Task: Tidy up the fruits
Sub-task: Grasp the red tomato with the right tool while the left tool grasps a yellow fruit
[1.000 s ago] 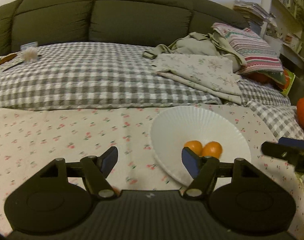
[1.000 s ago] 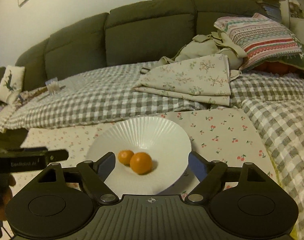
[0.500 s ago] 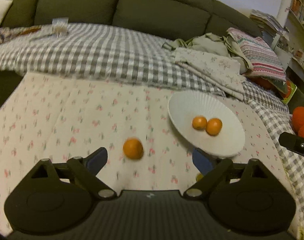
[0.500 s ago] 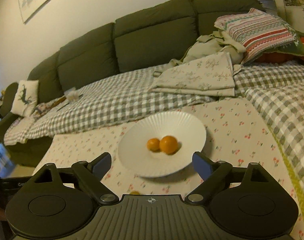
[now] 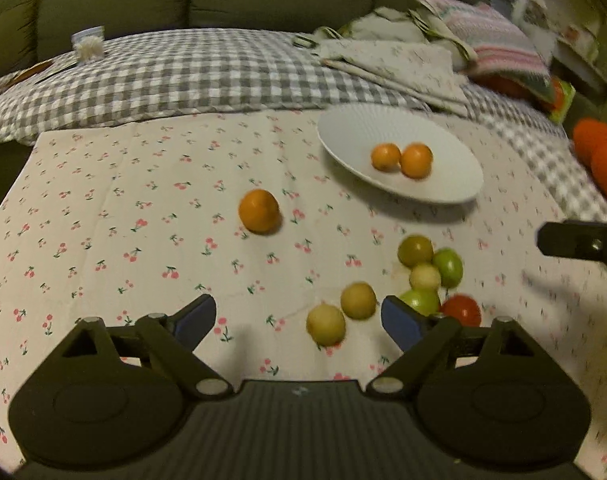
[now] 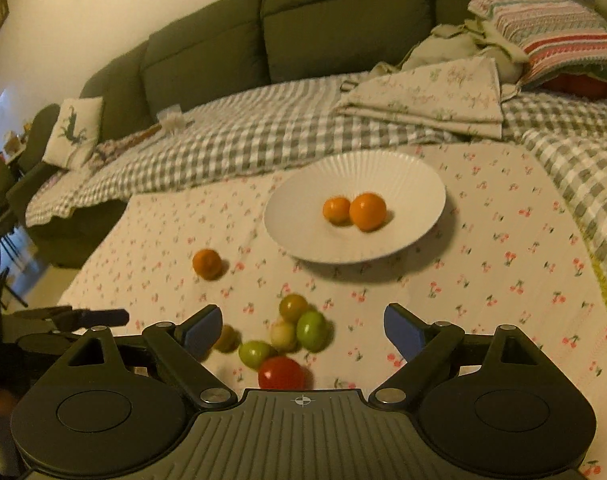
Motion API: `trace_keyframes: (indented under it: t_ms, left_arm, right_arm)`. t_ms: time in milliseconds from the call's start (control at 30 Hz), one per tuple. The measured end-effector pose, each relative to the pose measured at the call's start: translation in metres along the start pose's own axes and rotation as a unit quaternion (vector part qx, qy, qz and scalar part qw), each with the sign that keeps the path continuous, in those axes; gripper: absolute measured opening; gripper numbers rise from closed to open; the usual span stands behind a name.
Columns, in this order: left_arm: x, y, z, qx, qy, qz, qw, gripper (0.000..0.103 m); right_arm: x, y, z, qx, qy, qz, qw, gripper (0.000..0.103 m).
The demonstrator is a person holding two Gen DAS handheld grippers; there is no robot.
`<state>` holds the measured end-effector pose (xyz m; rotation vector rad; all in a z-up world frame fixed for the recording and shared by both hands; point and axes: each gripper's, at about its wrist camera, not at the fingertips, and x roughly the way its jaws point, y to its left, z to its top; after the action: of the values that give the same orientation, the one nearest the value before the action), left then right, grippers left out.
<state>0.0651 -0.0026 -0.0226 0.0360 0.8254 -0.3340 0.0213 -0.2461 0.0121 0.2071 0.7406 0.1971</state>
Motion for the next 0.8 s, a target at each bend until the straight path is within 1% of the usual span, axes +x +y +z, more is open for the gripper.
trace_keyframes:
  t_ms: [67,167,300,400,467,600,667,800]
  left_arm:
    - [0.002,-0.002,-0.002,0.013,0.006,-0.003,0.9999,0.079]
    - [0.007,-0.005,-0.005,0.026,0.015,-0.007,0.9995,0.070]
    - [0.015,-0.014,-0.009,0.051,0.026,-0.013,0.9983,0.061]
    - [0.022,-0.019,-0.012,0.064,0.036,-0.013,0.9972,0.054]
    - [0.025,-0.022,-0.013,0.070,0.039,-0.011,0.9967,0.048]
    - [0.030,-0.025,-0.015,0.081,0.041,-0.007,0.9959,0.042]
    - [0.031,-0.025,-0.015,0.082,0.041,-0.008,0.9957,0.036]
    - [0.031,-0.027,-0.014,0.089,0.035,-0.006,0.9953,0.031]
  right_arm:
    - [0.006,0.002,-0.004,-0.008,0.012,-0.002,1.000,0.090]
    - [0.014,0.006,-0.008,-0.021,0.024,-0.003,0.999,0.089]
    - [0.024,0.011,-0.013,-0.030,0.039,0.008,0.999,0.087]
    - [0.033,0.015,-0.018,-0.042,0.055,0.010,0.998,0.083]
    - [0.039,0.017,-0.021,-0.047,0.066,0.011,0.997,0.077]
    - [0.047,0.021,-0.025,-0.058,0.084,0.012,0.995,0.070]
    - [0.050,0.022,-0.027,-0.062,0.091,0.012,0.994,0.066]
    - [0.057,0.024,-0.031,-0.071,0.101,0.008,0.992,0.058]
